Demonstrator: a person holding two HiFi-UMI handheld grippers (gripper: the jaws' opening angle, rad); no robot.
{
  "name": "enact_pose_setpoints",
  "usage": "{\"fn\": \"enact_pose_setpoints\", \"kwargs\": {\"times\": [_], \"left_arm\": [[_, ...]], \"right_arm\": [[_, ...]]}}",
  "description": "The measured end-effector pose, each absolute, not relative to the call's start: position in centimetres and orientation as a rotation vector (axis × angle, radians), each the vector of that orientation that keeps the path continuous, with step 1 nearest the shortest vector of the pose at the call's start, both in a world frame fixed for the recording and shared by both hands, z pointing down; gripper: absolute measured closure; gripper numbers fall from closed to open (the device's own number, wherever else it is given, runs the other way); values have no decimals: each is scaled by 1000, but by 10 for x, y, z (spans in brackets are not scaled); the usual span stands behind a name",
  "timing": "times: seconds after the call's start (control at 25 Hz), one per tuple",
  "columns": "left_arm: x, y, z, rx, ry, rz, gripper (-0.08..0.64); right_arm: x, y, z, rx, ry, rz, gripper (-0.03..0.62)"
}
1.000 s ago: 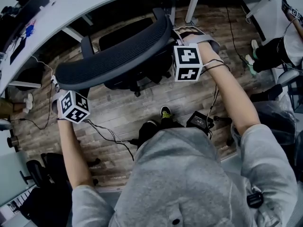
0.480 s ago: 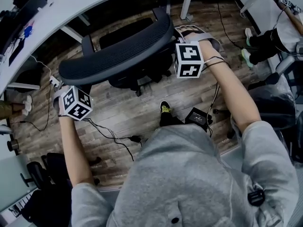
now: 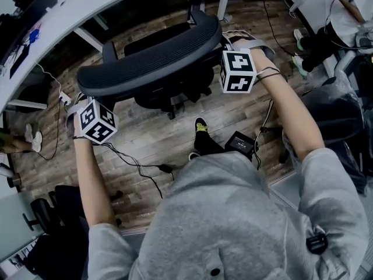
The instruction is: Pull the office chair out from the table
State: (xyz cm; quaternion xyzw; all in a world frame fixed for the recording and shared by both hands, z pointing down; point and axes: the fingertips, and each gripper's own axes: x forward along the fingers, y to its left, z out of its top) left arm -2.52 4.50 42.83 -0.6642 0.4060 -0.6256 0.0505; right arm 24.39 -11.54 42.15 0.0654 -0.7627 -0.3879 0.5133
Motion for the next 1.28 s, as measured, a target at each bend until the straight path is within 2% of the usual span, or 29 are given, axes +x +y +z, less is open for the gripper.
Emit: {"fn": "enact_pose_setpoints", "kwargs": {"times": [0.6, 0.84, 1.0, 1.16, 1.28], "left_arm": [[20, 103, 423, -2019, 1210, -1872, 408], [40, 112, 418, -1958, 1372, -1724, 364], [43, 117, 410, -1818, 1468, -1569, 297], [36, 120, 405, -1878, 1507, -1471, 285], [1, 142, 404, -2013, 1708, -1344, 285]], "right_arm": [[293, -48, 416, 195, -1843, -917, 425], [310, -33, 413, 280, -1952, -969, 371], [332, -32, 404, 376, -2039, -995, 359], [369, -39, 389, 500, -2147, -868, 339], [394, -37, 383, 603, -2222, -768, 339]]}}
